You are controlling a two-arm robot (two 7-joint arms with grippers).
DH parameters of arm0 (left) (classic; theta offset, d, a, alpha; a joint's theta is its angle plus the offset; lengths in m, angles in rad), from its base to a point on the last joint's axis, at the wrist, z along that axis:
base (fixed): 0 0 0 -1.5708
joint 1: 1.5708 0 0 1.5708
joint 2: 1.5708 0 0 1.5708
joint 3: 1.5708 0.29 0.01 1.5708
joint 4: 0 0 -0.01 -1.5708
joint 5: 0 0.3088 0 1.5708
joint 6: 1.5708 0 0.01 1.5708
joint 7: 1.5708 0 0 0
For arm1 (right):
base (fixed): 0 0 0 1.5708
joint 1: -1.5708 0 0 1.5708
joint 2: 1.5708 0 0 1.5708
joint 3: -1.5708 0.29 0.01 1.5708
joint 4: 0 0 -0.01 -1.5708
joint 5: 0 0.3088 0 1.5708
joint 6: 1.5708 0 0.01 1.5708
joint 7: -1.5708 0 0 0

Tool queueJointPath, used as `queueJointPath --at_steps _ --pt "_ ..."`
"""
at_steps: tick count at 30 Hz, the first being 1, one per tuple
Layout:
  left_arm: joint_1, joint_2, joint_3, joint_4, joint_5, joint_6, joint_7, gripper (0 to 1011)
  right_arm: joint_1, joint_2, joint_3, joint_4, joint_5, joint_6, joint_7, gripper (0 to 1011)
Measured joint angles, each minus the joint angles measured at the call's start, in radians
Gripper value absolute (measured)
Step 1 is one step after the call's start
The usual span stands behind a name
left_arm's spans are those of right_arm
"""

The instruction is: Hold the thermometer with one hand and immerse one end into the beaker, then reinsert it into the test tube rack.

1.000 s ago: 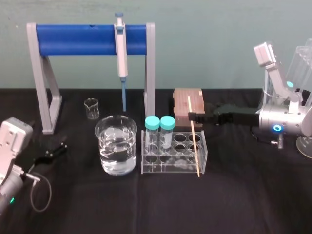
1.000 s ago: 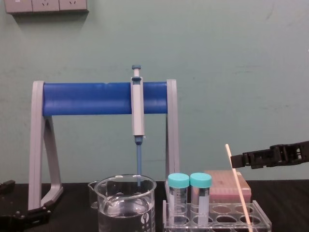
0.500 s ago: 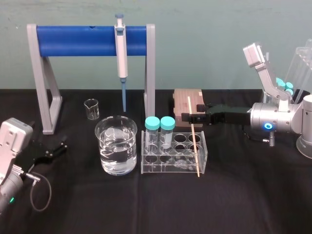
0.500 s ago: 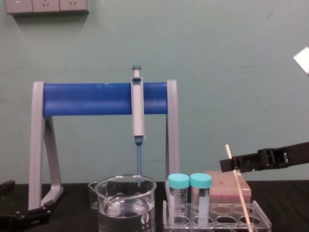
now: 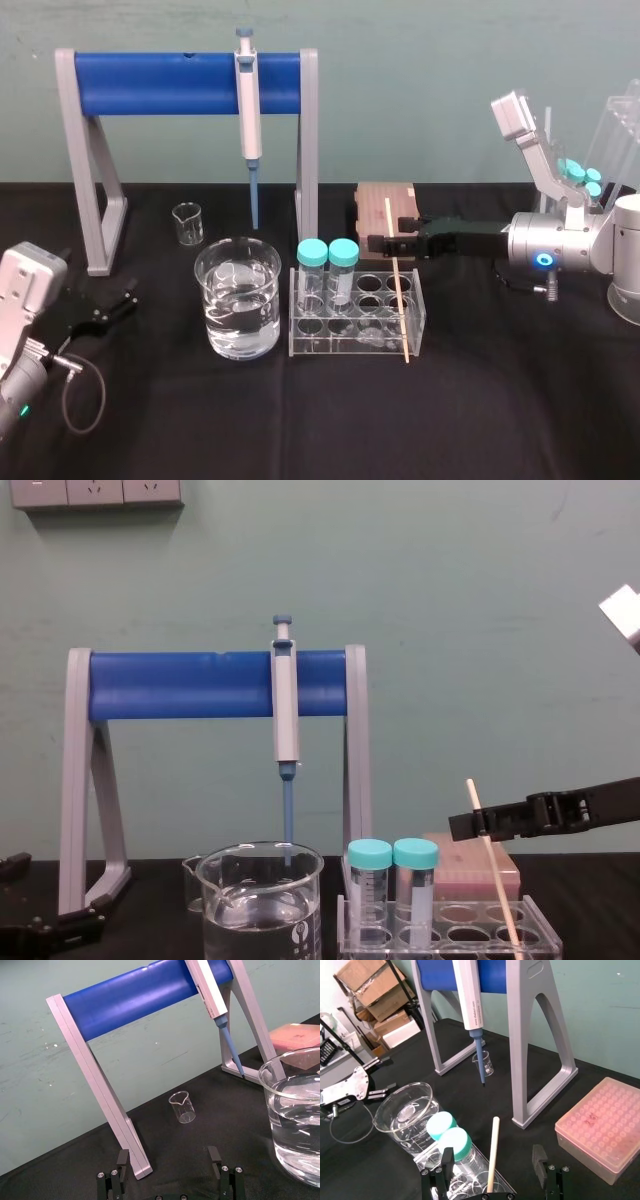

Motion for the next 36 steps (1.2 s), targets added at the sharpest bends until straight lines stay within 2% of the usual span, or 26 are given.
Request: queueJointPath --at_steps 10,15,18,19,24,25,28,30,33,34,36 --pt "0.0 0.0 0.0 0.0 0.0 0.0 0.0 1004 0.0 0.0 0.0 0.0 0.0 0.0 0.001 1003" --pt "0.0 0.0 0.0 0.0 0.0 0.0 0.0 1004 0.0 0.0 0.001 -0.001 -0.001 0.0 0.0 948" --pt "0.0 0.0 0.0 0.0 0.0 0.0 0.0 1004 0.0 0.001 0.001 -0.001 -0.001 0.0 0.0 841" --pt "0.0 0.0 0.0 0.0 0.0 0.0 0.0 1004 0.0 0.001 0.001 -0.001 -0.001 0.0 -0.001 841" --pt "0.0 0.0 0.0 0.0 0.0 0.0 0.0 1004 0.0 0.001 0.001 -0.002 -0.001 0.0 -0.001 696" --pt "0.0 0.0 0.0 0.0 0.0 0.0 0.0 1004 0.0 0.001 0.001 -0.002 -0.002 0.0 -0.002 634" --pt "0.0 0.0 0.0 0.0 0.0 0.0 0.0 1004 -0.001 0.001 0.001 -0.002 -0.002 0.0 -0.002 577" --pt "0.0 0.0 0.0 0.0 0.0 0.0 0.0 1004 -0.001 0.001 0.001 -0.002 -0.002 0.0 -0.002 481" --pt "0.0 0.0 0.0 0.0 0.0 0.0 0.0 1004 -0.001 0.001 0.001 -0.002 -0.002 0.0 -0.002 421" --pt "0.0 0.0 0.0 0.0 0.0 0.0 0.0 1004 -0.001 0.001 0.001 -0.002 -0.002 0.0 -0.002 352" --pt "0.0 0.0 0.0 0.0 0.0 0.0 0.0 1004 -0.001 0.001 0.001 -0.002 -0.003 0.0 -0.003 312"
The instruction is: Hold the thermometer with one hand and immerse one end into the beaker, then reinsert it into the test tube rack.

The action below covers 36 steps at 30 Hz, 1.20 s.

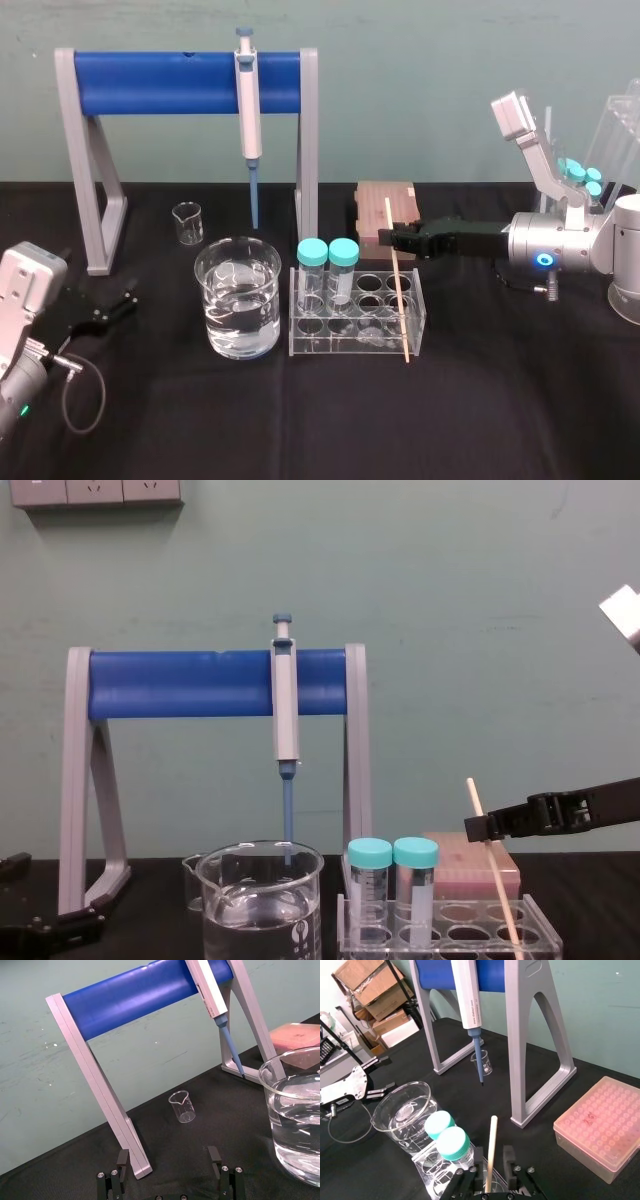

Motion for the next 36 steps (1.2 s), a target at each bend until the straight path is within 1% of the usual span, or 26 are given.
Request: queueJointPath --at_steps 1,3,4,7,9,23,30,36 --pt "0.0 0.0 0.0 0.0 0.0 0.0 0.0 1004 0.0 0.0 0.0 0.0 0.0 0.0 0.0 253" --pt "0.0 0.0 0.0 0.0 0.0 0.0 0.0 1004 0.0 0.0 0.0 0.0 0.0 0.0 0.0 222" --pt "0.0 0.0 0.0 0.0 0.0 0.0 0.0 1004 0.0 0.0 0.0 0.0 0.0 0.0 0.0 173" --pt "0.0 0.0 0.0 0.0 0.0 0.0 0.0 1004 0.0 0.0 0.0 0.0 0.0 0.0 0.0 88" --pt "0.0 0.0 0.0 0.0 0.0 0.0 0.0 1004 0.0 0.0 0.0 0.0 0.001 0.0 0.0 59" --pt "0.0 0.0 0.0 0.0 0.0 0.0 0.0 1004 0.0 0.0 0.0 0.0 0.0 0.0 -0.001 56" --pt "0.0 0.0 0.0 0.0 0.0 0.0 0.0 1004 -0.022 0.022 0.006 -0.043 0.017 0.005 -0.004 56" --pt "0.0 0.0 0.0 0.0 0.0 0.0 0.0 1004 -0.042 0.047 0.013 -0.092 0.042 0.015 -0.008 55"
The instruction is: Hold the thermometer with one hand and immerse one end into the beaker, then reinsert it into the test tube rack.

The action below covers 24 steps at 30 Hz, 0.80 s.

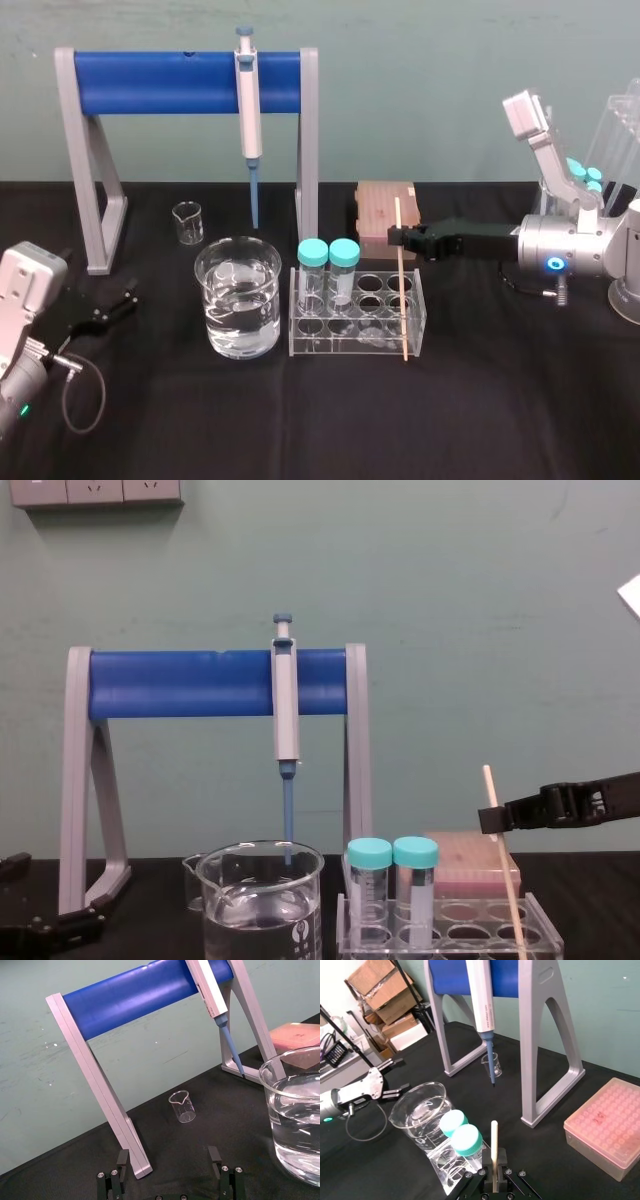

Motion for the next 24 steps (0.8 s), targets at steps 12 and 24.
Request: queueJointPath --at_steps 12,24 --pt "0.0 0.0 0.0 0.0 0.0 0.0 0.0 1004 -0.033 0.043 0.007 -0.071 0.041 -0.001 -0.027 55" --pt "0.0 0.0 0.0 0.0 0.0 0.0 0.0 1004 -0.047 0.064 0.0 -0.091 0.062 -0.003 -0.046 55"
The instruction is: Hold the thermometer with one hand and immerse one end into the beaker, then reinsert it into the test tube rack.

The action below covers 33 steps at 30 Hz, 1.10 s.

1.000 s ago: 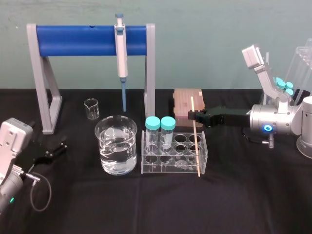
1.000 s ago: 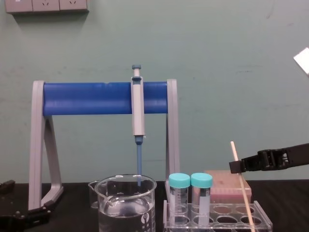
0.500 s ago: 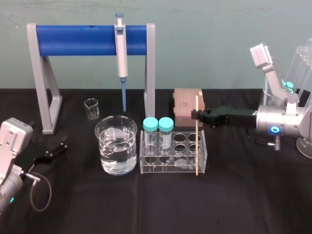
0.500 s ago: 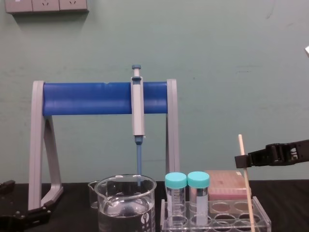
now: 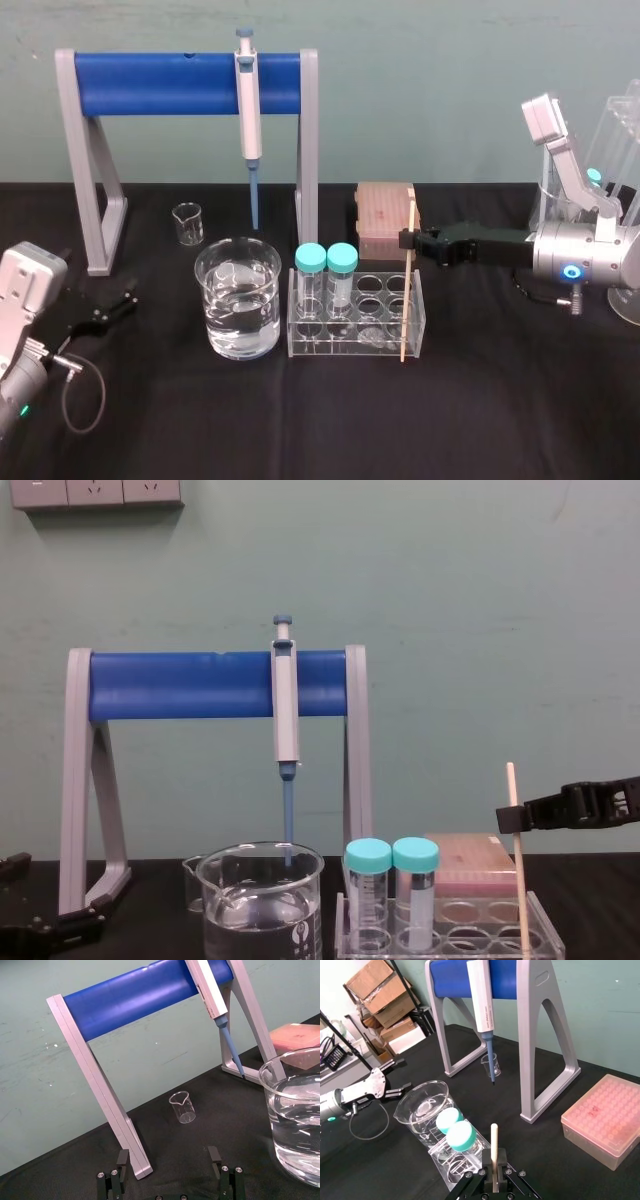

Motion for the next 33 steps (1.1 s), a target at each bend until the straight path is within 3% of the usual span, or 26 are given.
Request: queueJointPath --at_steps 16,33 --pt "0.0 0.0 0.0 0.0 0.0 0.0 0.0 1004 0.001 -0.02 0.025 0.027 0.051 0.012 -0.064 55" --pt "0.0 0.0 0.0 0.0 0.0 0.0 0.0 1004 0.015 -0.022 0.002 0.027 0.056 0.039 -0.067 55"
